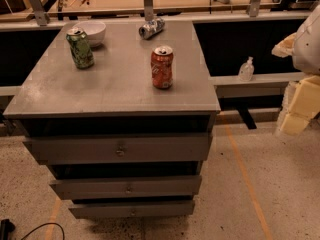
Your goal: Knock coke can over
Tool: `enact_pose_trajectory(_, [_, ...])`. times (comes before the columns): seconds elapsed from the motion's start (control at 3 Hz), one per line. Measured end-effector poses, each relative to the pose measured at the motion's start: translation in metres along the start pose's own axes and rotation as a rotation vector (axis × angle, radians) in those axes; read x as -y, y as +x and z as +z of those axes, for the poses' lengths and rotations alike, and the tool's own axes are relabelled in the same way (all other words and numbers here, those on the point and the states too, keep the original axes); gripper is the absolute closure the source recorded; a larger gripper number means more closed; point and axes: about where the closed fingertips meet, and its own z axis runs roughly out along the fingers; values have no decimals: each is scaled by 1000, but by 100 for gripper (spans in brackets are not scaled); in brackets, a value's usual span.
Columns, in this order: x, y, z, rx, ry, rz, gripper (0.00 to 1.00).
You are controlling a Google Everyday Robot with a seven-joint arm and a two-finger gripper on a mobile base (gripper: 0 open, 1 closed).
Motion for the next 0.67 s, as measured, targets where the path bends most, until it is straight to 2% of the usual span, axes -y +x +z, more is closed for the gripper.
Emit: enact_pose_trajectory(0.67, [1, -2, -1, 11, 1, 1, 0])
